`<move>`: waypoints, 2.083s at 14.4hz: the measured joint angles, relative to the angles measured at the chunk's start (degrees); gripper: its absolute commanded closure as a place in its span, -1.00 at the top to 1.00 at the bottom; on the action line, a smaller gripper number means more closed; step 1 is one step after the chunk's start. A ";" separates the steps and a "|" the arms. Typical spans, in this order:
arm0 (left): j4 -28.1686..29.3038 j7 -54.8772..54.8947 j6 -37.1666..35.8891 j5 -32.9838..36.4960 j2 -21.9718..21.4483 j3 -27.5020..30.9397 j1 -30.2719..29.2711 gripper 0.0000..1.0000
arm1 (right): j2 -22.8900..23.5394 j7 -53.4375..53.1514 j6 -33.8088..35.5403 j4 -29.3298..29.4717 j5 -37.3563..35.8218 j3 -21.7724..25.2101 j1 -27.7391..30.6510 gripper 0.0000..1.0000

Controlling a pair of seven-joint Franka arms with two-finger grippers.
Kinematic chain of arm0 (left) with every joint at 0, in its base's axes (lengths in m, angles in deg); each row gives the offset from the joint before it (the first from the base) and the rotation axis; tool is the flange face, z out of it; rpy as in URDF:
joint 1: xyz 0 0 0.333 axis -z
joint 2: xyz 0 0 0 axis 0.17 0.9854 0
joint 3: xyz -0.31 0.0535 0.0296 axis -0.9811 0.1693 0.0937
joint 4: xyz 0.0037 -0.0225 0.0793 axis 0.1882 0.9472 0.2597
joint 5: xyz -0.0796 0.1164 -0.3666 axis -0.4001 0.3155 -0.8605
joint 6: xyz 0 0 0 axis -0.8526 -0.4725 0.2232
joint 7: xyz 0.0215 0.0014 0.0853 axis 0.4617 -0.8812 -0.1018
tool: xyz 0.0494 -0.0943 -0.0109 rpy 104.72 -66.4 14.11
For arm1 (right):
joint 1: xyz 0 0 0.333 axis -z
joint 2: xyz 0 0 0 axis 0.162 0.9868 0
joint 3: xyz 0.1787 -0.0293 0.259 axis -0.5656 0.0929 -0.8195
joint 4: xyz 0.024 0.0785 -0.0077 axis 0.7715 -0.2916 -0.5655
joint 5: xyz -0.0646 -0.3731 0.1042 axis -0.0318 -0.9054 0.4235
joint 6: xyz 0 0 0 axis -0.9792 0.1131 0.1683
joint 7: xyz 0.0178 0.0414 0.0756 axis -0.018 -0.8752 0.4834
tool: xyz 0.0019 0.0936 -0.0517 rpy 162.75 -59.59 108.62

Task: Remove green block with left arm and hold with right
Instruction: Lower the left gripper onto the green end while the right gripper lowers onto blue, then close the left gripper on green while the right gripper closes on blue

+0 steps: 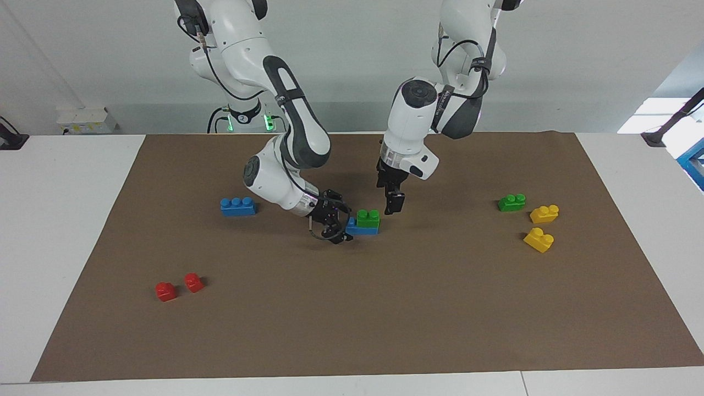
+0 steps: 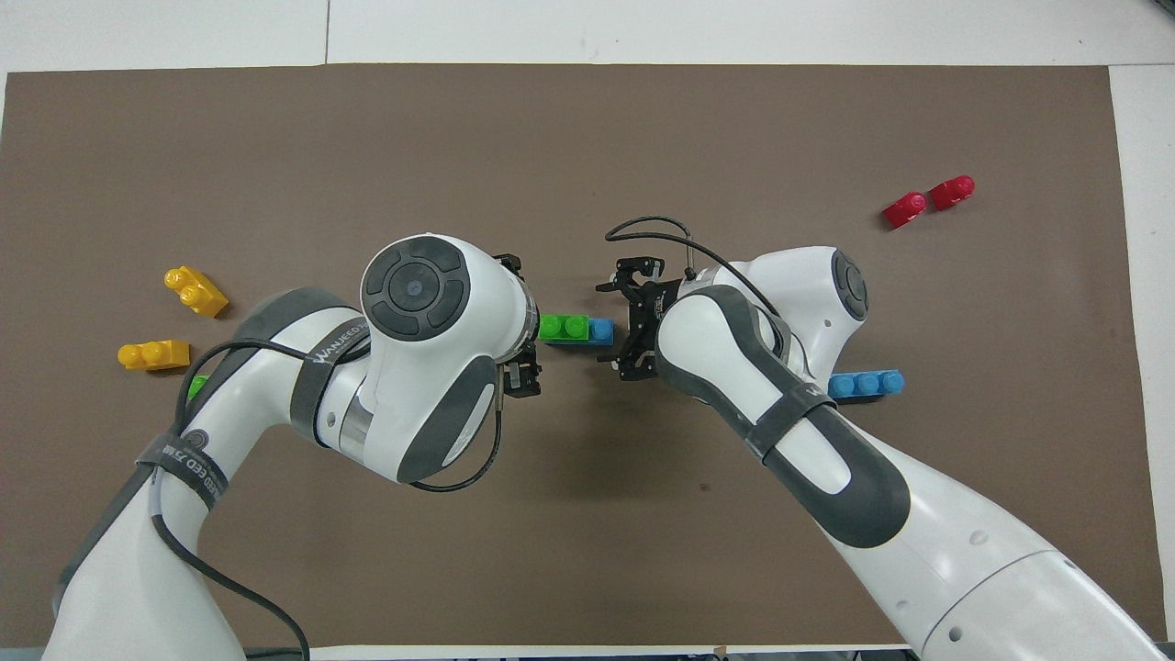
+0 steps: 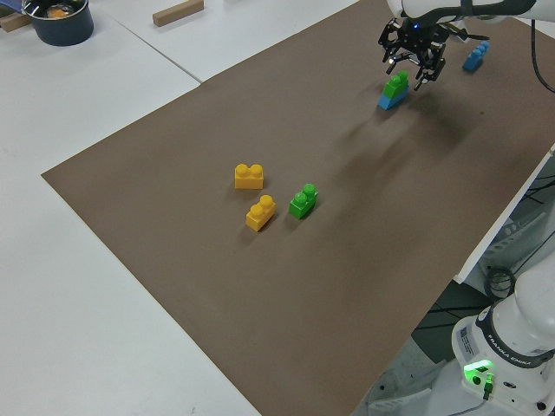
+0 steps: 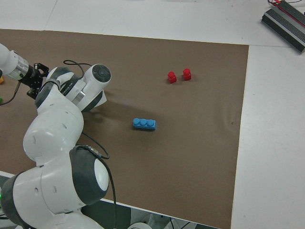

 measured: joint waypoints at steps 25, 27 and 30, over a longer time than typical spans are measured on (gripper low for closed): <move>-2.56 -4.85 4.70 3.48 7.99 -0.10 3.36 -0.14 | 0.56 -0.07 -1.31 -0.01 3.29 0.31 -0.77 -1.00; -3.18 -4.95 5.01 4.83 8.01 0.22 3.41 -1.00 | 0.55 -0.06 -1.31 -0.04 3.29 0.30 -0.81 -1.00; -3.72 -4.77 5.02 6.82 8.03 0.26 3.44 -1.00 | 0.56 -0.04 -1.35 -0.03 3.29 0.25 -0.85 -1.00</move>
